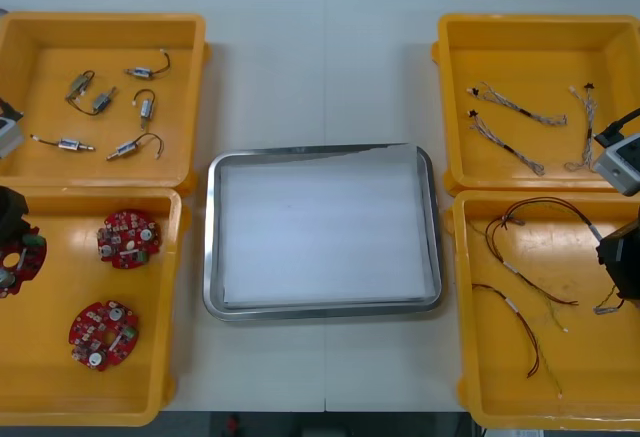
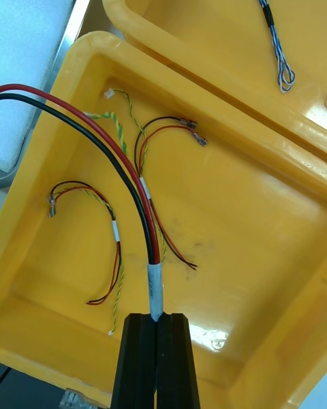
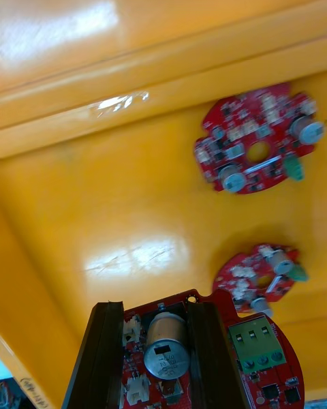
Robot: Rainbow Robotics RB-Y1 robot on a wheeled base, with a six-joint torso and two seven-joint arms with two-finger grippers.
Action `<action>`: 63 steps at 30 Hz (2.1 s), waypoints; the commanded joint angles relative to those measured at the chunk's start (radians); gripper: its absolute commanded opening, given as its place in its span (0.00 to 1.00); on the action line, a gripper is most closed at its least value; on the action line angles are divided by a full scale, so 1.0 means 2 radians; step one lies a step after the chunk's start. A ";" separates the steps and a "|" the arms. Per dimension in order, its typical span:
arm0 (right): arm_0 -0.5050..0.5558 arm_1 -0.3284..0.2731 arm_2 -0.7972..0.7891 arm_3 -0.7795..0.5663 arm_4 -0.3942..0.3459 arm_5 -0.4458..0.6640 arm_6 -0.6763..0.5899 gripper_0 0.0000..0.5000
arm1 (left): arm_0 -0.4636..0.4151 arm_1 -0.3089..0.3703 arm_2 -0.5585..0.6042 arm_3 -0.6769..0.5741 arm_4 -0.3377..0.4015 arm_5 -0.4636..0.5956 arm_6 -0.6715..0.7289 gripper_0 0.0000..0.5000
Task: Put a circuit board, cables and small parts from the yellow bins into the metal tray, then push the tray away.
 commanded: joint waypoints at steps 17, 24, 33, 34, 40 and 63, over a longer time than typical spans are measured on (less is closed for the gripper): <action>-0.011 -0.017 0.007 -0.015 0.009 0.002 0.023 0.00 | -0.239 -0.059 -0.250 -0.057 0.026 0.018 0.298 0.00; -0.011 -0.017 0.006 -0.015 0.009 0.002 0.024 0.00 | -0.277 -0.102 -0.321 -0.051 -0.009 0.001 0.341 0.00; -0.013 -0.017 0.007 -0.015 0.007 0.002 0.024 0.00 | -0.296 -0.137 -0.398 0.003 -0.062 -0.070 0.347 0.00; -0.013 -0.017 0.007 -0.015 0.007 0.002 0.024 0.00 | -0.298 -0.139 -0.410 0.011 -0.069 -0.081 0.347 0.00; -0.013 -0.017 0.006 -0.015 0.007 0.002 0.023 0.00 | -0.303 -0.147 -0.457 0.045 -0.099 -0.125 0.346 0.00; -0.014 -0.017 0.006 -0.015 0.007 0.002 0.024 0.00 | -0.299 -0.147 -0.535 0.094 -0.150 -0.176 0.349 0.01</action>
